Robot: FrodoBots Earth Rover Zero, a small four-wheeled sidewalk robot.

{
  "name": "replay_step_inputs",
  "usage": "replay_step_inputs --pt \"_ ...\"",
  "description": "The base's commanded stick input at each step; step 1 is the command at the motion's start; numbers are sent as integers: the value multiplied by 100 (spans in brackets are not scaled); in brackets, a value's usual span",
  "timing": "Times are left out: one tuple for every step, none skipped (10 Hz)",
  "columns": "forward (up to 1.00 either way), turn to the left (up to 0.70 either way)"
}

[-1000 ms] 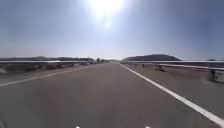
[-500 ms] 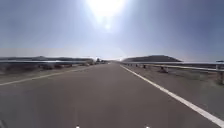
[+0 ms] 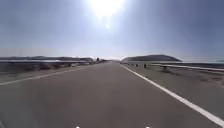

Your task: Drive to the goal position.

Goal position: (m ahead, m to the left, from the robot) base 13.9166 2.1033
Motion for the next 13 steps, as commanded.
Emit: replay_step_inputs --pt "70 0" --pt "70 0" --pt "70 0" --pt "70 0" --pt "70 0" --pt "70 0" --pt "70 0" --pt "70 0" --pt "70 0" --pt "70 0" --pt "70 0" --pt "70 0" --pt "70 0"
